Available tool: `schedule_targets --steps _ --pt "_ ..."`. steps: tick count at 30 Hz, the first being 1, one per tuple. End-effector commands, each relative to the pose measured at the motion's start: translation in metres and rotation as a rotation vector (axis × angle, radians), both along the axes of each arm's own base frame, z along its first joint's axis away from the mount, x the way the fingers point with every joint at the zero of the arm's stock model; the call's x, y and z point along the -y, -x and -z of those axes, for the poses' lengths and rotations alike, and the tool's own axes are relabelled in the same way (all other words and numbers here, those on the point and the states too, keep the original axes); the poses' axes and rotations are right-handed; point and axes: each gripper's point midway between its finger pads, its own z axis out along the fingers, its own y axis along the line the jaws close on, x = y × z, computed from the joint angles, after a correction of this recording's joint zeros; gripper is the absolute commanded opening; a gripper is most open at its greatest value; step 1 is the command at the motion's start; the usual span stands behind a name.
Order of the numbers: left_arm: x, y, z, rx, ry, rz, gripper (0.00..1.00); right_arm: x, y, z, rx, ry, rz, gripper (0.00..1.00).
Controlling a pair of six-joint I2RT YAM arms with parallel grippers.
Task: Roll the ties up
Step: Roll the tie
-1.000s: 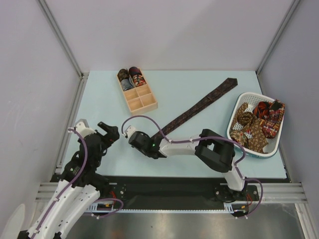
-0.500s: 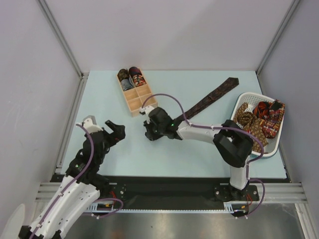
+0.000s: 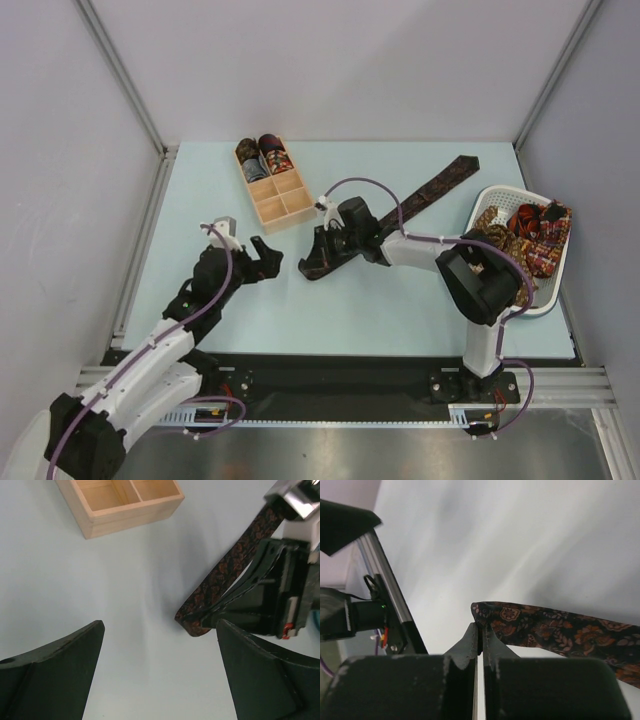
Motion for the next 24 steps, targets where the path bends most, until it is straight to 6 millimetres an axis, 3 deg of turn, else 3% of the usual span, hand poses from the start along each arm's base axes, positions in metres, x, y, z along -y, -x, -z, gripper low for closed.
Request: schedule_targets --steps 1,12,18,24 --pt "0.019 -0.013 -0.015 0.063 -0.027 0.097 1.00 -0.002 -0.007 -0.022 -0.028 -0.127 -0.034 0.00" --pt "0.054 -0.027 0.000 0.070 -0.229 0.191 1.00 0.022 -0.023 0.013 -0.099 -0.152 0.034 0.00" --pt "0.079 -0.030 -0.005 0.069 -0.258 0.270 1.00 0.032 -0.032 0.034 -0.102 -0.079 0.090 0.00" --pt "0.084 -0.029 0.016 0.056 -0.355 0.342 1.00 0.039 -0.035 0.047 -0.110 -0.029 0.130 0.00"
